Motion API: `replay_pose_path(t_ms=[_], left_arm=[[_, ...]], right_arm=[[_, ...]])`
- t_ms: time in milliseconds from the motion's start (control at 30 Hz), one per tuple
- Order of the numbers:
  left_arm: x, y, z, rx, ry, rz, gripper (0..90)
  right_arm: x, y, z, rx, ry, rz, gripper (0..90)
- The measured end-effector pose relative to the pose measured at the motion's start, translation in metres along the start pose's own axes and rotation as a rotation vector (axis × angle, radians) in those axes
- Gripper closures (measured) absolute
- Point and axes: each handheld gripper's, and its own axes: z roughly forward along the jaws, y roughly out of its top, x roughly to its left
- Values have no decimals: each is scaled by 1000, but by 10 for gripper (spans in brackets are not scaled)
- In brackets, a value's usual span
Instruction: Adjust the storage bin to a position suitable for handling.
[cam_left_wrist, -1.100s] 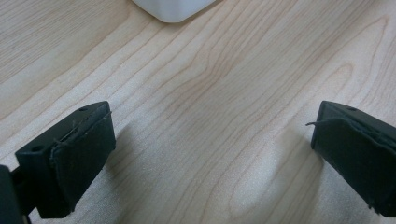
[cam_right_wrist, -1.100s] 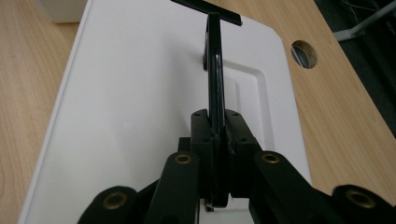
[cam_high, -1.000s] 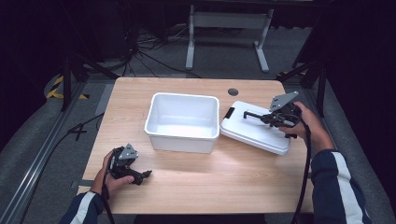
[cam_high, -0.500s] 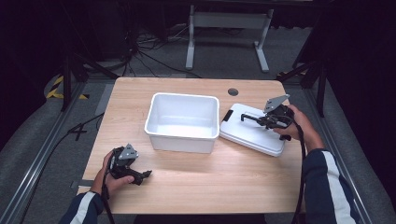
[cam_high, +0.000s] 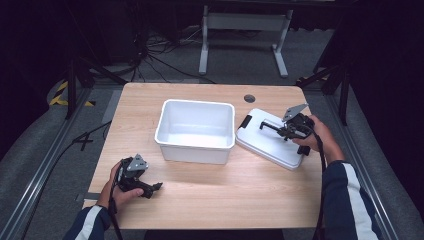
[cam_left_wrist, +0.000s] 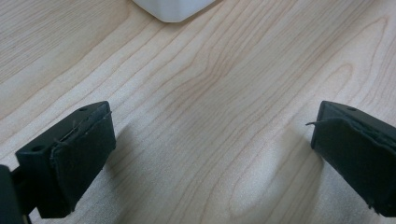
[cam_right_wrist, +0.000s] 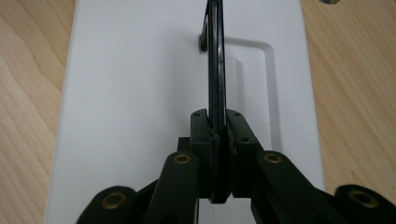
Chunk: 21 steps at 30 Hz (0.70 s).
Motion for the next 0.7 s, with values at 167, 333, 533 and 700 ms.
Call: replay_pose_path(t_ms=[167,333,533,700], left_arm=[[1,1,1,-1,-1,-1,2],[1,1,1,-1,-1,0,2],[2,1,1,-1,-3,4,2],[1,1,1,-1,-4,3,2]], right_arm=[[-3,-1,-3,-54,4,44,763],[-2,1,-9,-83,12,44,700],[3,8,-13,-90,12,48,612],[6,11,-16,-101,20,76,566]])
